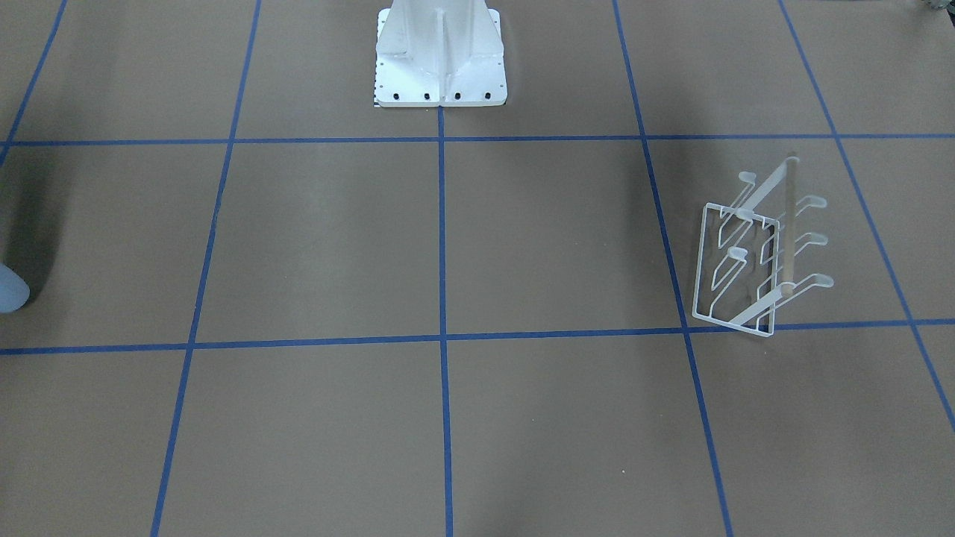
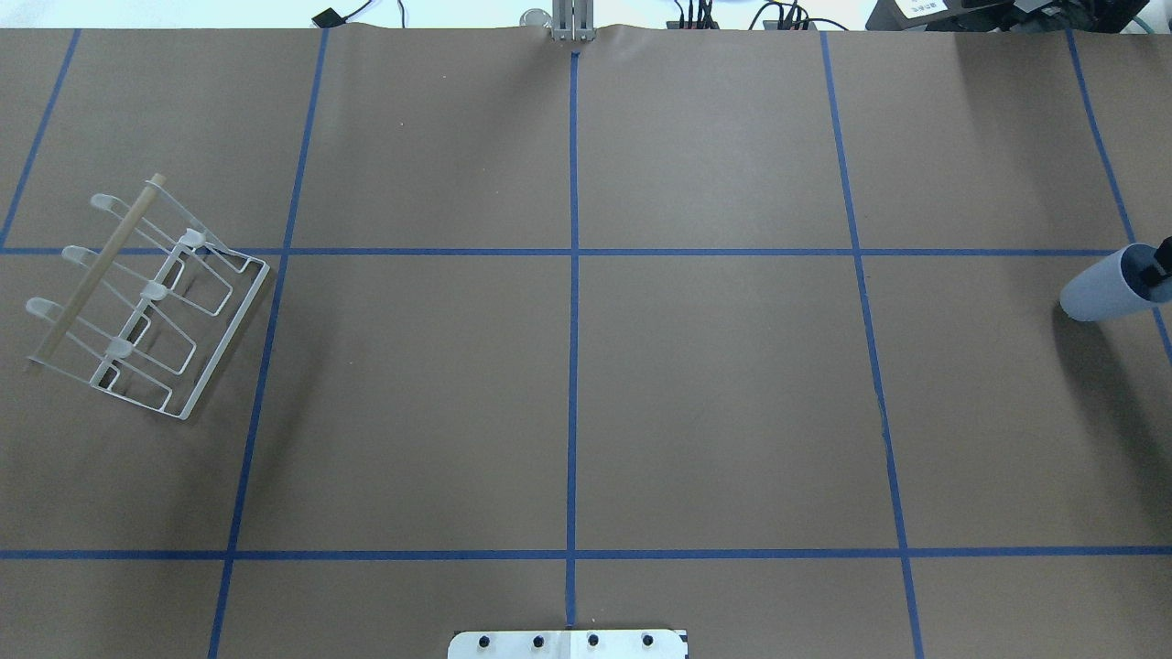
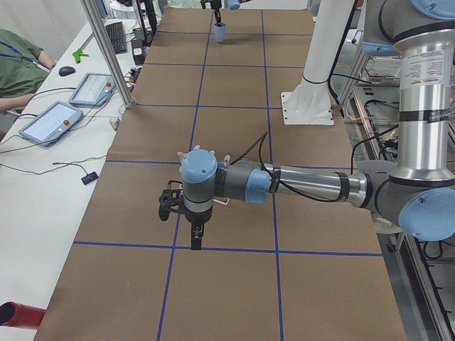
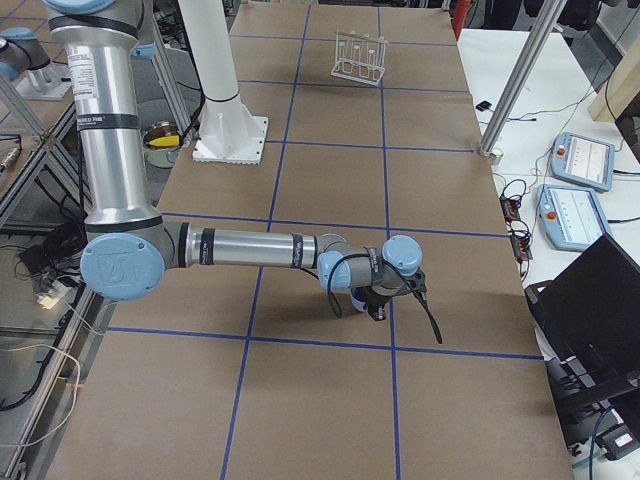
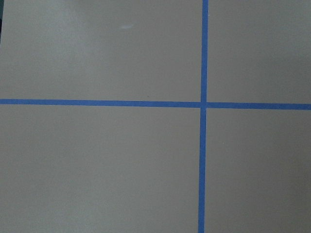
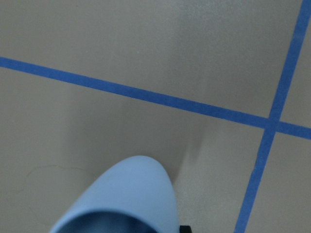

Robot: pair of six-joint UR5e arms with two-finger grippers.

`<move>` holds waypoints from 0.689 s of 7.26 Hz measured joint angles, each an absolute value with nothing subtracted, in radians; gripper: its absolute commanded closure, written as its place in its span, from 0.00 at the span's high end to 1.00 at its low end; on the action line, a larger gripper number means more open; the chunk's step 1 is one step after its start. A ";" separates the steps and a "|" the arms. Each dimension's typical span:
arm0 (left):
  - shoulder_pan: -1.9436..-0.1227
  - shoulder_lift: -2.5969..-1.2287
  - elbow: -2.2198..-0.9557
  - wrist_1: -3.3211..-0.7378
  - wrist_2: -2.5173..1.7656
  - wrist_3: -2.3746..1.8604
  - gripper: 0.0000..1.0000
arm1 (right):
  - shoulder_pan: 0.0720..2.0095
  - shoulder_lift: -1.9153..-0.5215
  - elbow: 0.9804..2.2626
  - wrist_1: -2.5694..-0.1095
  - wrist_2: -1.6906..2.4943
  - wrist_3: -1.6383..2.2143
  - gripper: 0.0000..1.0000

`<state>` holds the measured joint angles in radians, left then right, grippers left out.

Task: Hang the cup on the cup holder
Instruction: 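Close the right gripper on the cup's base and lift it, then carry the cup toward the table center while the left arm approaches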

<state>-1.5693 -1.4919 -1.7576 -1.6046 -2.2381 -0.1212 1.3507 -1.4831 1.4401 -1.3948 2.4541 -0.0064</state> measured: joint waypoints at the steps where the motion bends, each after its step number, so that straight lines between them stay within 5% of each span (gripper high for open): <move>1: -1.569 -1.493 -1.759 -1.605 -2.238 -0.122 0.98 | 1.370 -1.487 1.475 -1.393 2.500 0.000 0.00; 5: -1.564 -1.550 -1.753 -1.707 -2.235 -0.157 0.98 | 1.388 -1.478 1.730 -1.284 2.594 0.296 0.00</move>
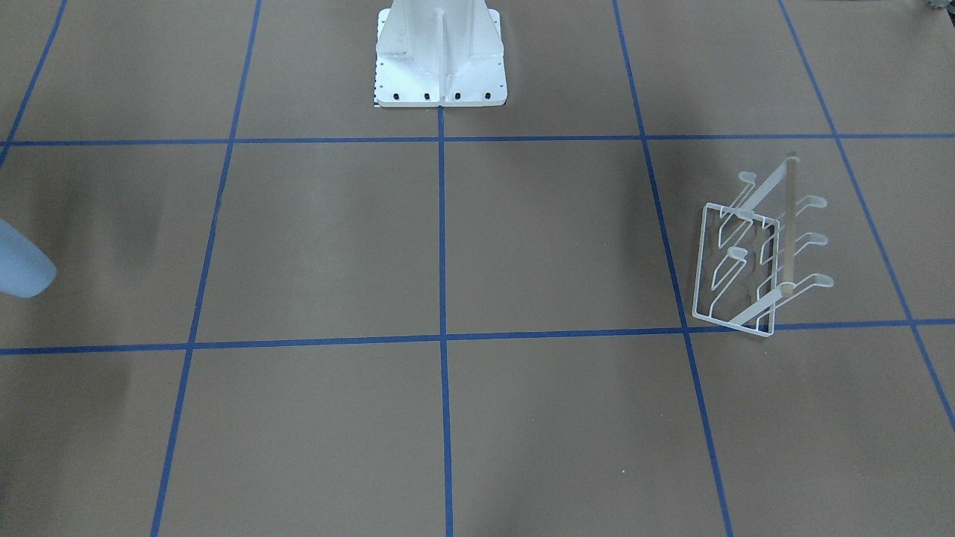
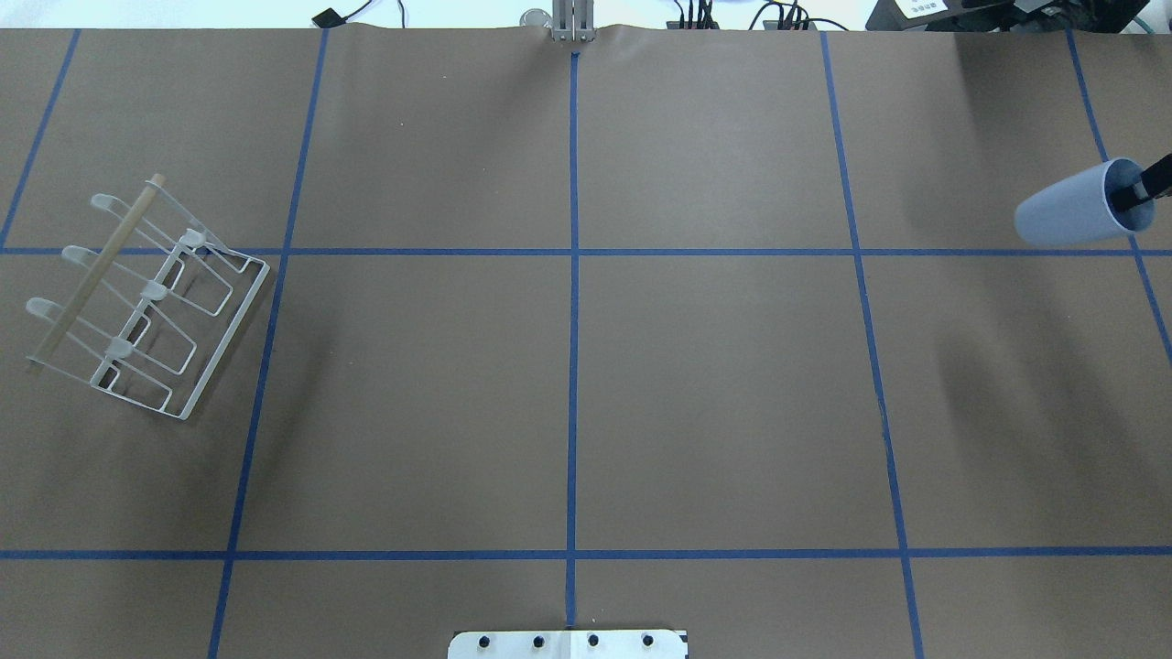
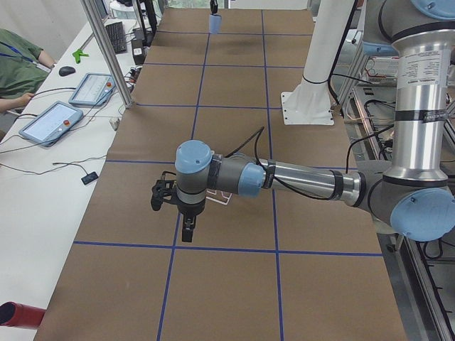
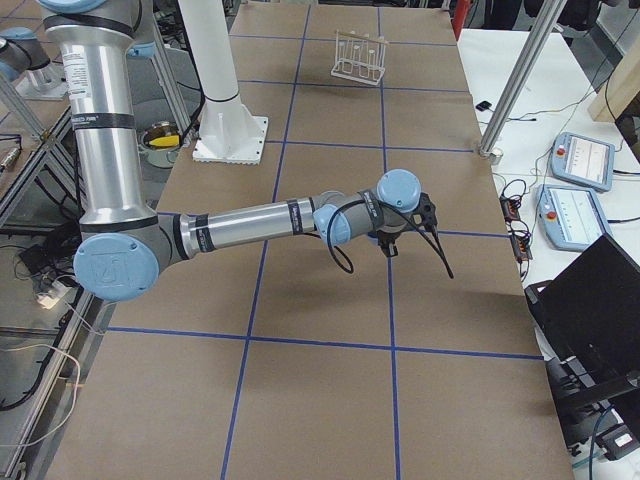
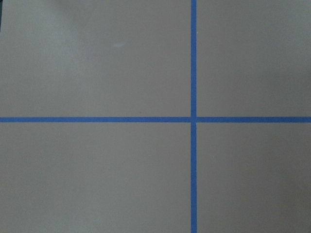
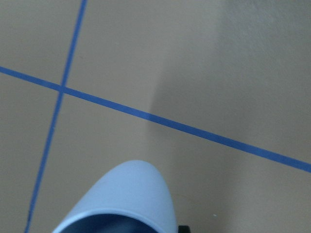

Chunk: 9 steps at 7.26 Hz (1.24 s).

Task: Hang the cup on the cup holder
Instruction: 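Carry the cup toward the table center while the left arm approaches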

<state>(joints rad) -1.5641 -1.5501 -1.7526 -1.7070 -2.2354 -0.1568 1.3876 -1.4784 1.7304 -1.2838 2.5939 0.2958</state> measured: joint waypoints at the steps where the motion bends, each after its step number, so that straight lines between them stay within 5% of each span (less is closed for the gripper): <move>1: -1.555 -1.554 -1.751 -1.821 -2.233 -0.241 0.98 | 1.377 -1.478 1.763 -1.129 2.593 0.514 0.00; 4: -1.542 -1.538 -1.757 -2.194 -2.285 -0.558 0.98 | 1.287 -1.476 1.774 -0.627 2.545 1.119 0.00; 9: -1.424 -1.551 -1.756 -2.897 -2.380 -1.482 0.98 | 1.188 -1.476 1.785 -0.189 2.510 1.636 0.00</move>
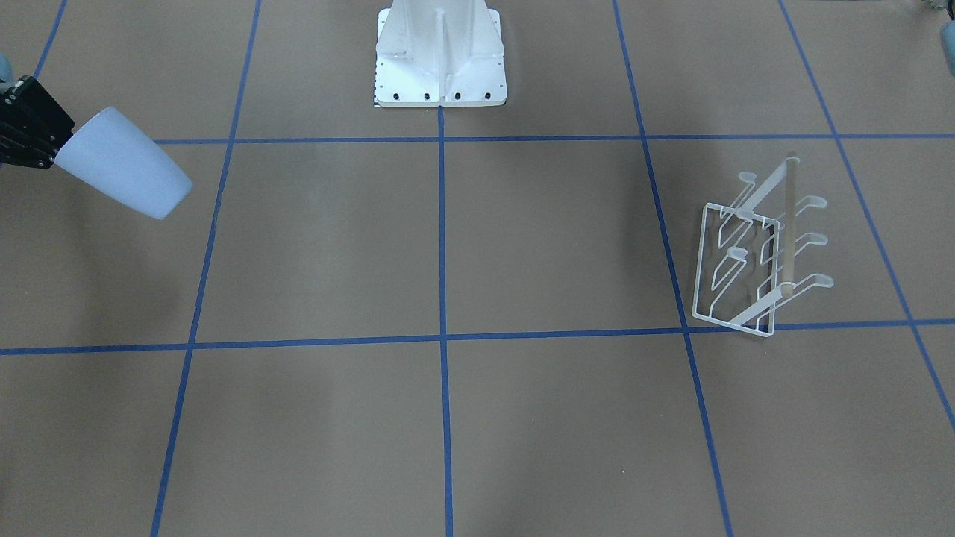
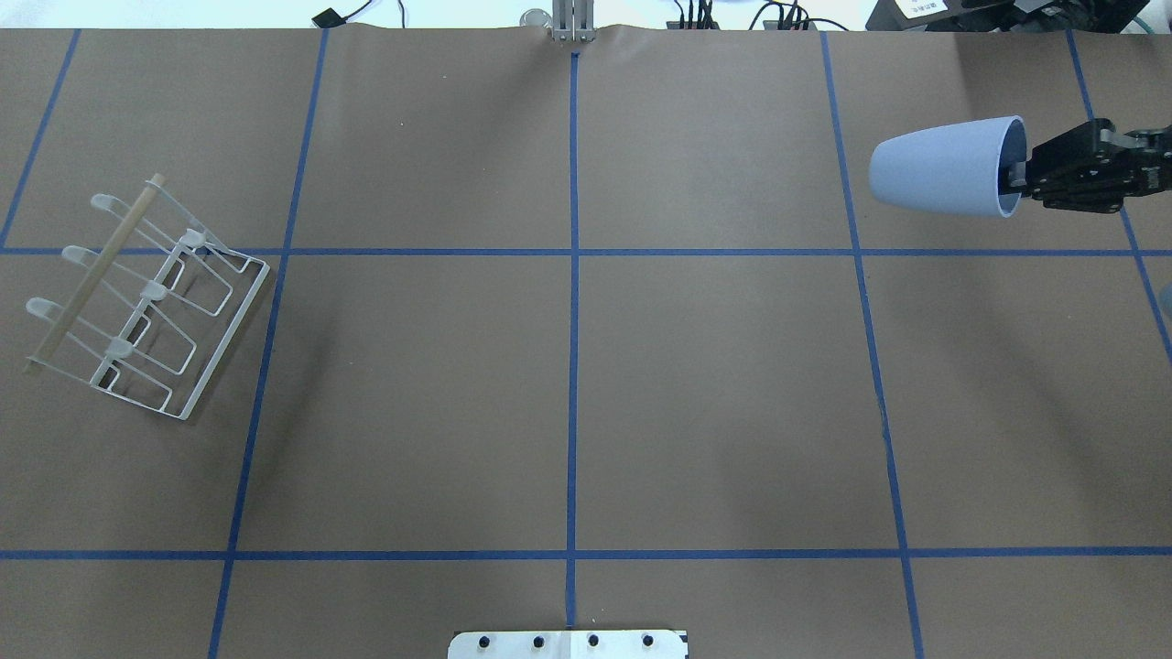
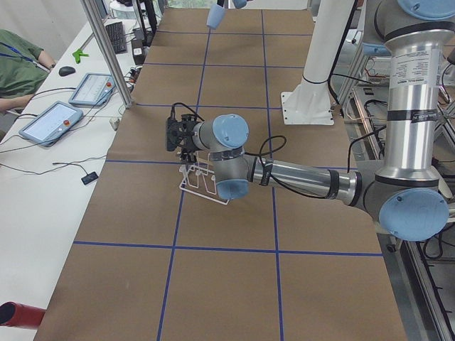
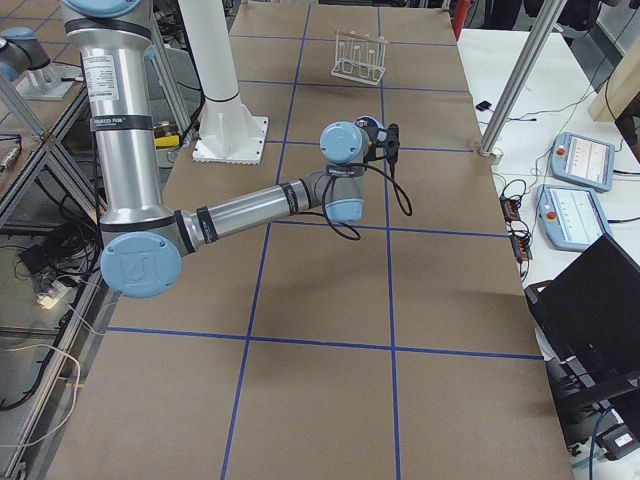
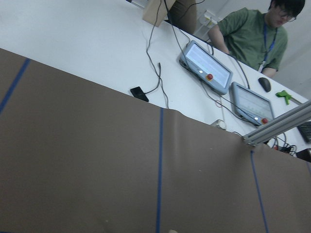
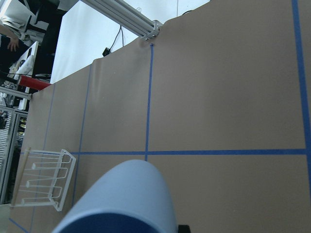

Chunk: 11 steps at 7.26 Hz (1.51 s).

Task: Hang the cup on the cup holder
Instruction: 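Carry the cup toward the table center while the left arm approaches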

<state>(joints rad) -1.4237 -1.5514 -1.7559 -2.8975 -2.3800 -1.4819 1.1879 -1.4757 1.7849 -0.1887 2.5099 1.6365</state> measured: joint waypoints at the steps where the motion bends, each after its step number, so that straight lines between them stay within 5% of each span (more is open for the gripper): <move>1: -1.387 -1.574 -1.761 -2.969 -2.380 -1.606 0.98 | 1.168 -1.475 1.787 -0.111 2.507 1.711 0.00; 11: -0.768 -1.888 -1.969 -3.012 -1.845 -2.186 0.98 | 0.837 -1.291 1.950 0.026 2.230 2.071 0.00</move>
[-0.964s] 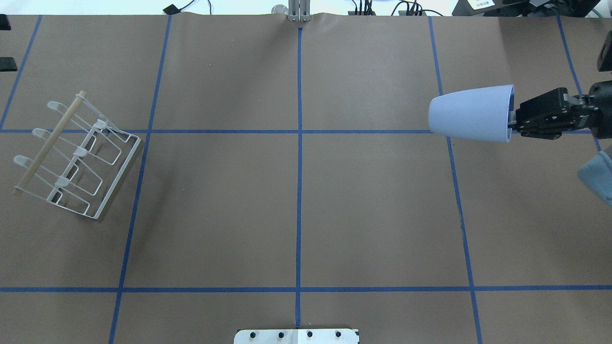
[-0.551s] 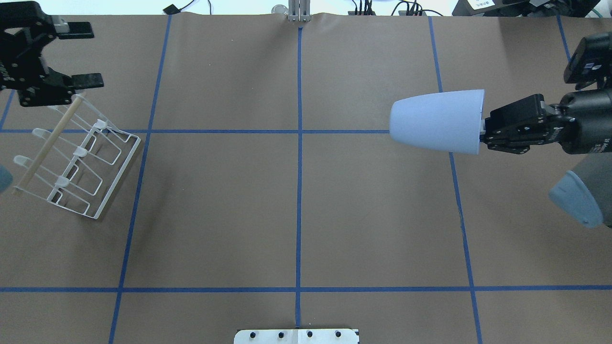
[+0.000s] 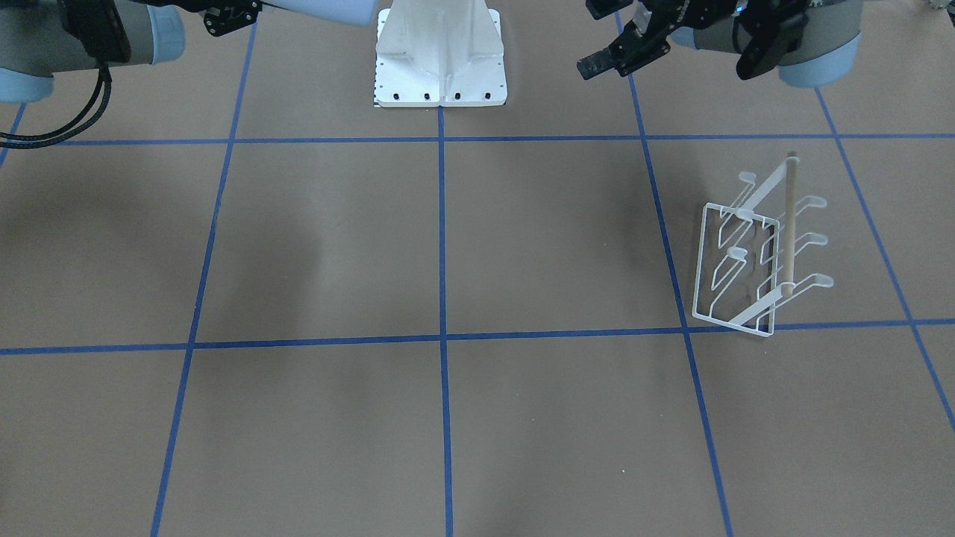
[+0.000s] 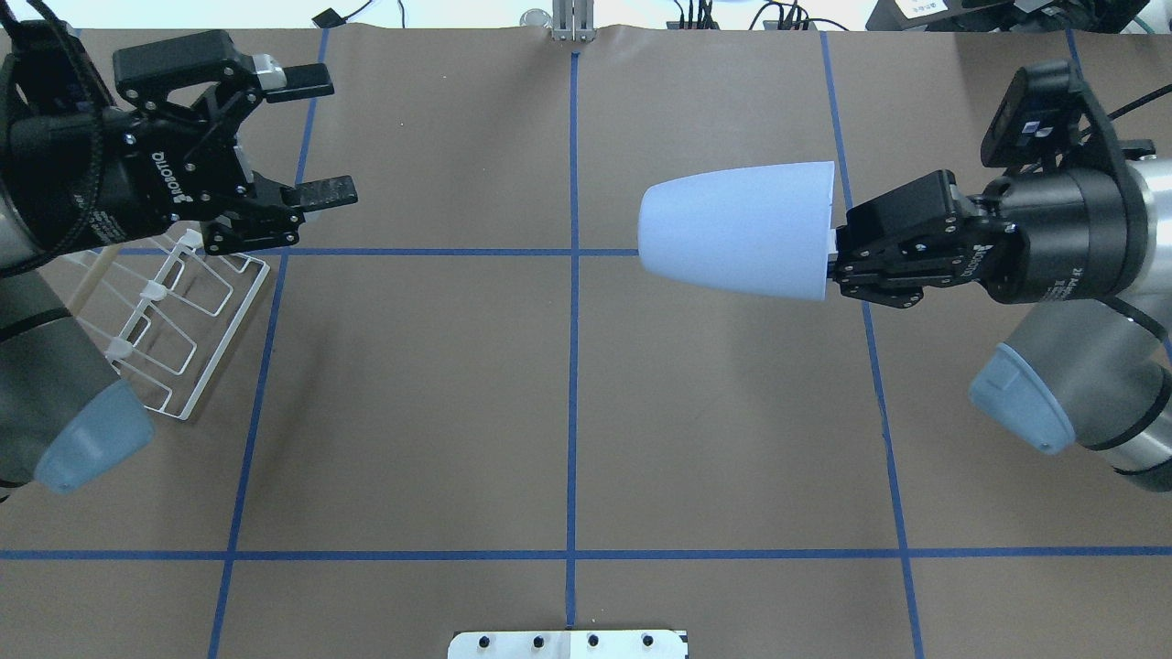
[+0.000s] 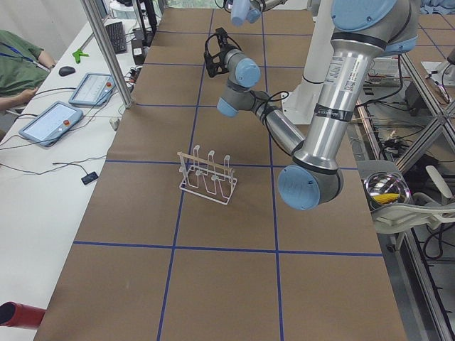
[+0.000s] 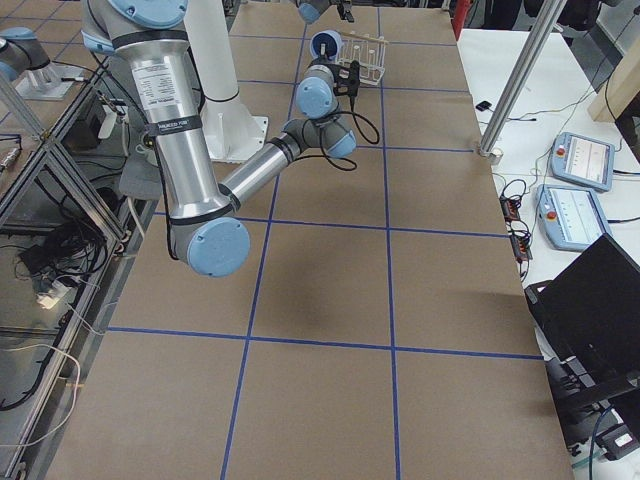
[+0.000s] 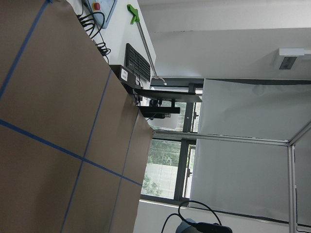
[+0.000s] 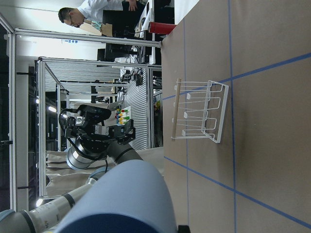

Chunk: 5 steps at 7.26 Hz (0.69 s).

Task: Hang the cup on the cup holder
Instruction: 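Carry the cup toward the table center while the left arm approaches, then close the left gripper on the cup's open rim end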

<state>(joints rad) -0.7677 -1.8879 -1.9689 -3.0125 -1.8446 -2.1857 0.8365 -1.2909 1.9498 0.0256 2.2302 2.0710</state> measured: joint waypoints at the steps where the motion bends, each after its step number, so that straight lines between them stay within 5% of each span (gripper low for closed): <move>1: -0.724 -1.918 -1.969 -3.011 -1.822 -2.190 0.98 | 0.815 -1.278 1.951 0.026 2.208 2.072 0.00; 5: -0.580 -1.998 -1.966 -3.008 -1.742 -2.186 0.98 | 0.739 -1.239 1.954 0.026 2.143 2.071 0.00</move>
